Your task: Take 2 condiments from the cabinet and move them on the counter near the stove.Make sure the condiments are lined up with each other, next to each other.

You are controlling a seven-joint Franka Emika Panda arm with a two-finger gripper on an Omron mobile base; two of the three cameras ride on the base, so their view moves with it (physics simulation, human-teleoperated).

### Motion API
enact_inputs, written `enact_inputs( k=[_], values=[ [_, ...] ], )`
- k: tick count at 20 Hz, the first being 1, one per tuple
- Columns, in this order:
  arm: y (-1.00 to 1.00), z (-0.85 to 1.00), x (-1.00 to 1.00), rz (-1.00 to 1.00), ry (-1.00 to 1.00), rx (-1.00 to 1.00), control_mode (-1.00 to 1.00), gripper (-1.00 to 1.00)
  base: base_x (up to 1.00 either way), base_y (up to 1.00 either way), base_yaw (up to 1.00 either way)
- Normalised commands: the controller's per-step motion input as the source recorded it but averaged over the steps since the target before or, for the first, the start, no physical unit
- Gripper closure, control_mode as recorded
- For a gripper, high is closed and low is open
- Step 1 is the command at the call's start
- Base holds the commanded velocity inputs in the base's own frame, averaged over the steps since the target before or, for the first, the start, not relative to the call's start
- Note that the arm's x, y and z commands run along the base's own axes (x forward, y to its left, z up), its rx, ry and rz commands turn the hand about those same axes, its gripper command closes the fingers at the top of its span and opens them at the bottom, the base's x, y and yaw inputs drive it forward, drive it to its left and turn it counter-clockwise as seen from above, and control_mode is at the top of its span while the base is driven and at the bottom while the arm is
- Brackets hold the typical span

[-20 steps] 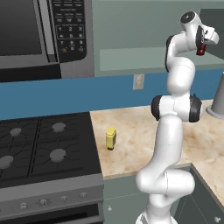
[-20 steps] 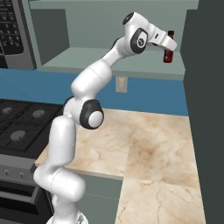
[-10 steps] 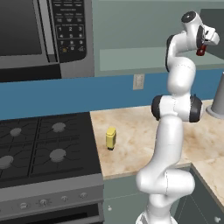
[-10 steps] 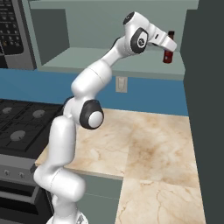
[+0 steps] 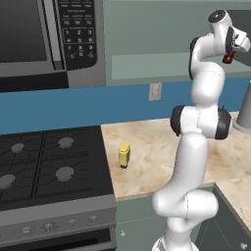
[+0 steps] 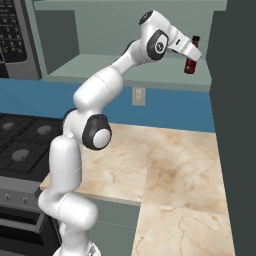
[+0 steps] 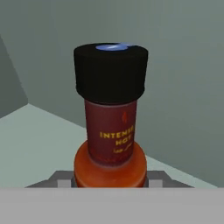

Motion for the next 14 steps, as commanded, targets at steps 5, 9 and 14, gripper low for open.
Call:
enact_inputs(
  k=[5, 9, 14],
  values=[
    [0.0, -0.14, -0.52, 0.0, -0.08, -0.06, -1.0, 1.0, 0.0, 0.0, 0.0],
    [0.0, -0.17, -0.58, 0.0, -0.12, -0.08, -1.0, 1.0, 0.0, 0.0, 0.0],
    [0.0, 0.01, -0.87, 0.0, -0.18, -0.09, -1.0, 1.0, 0.0, 0.0, 0.0]
  ],
)
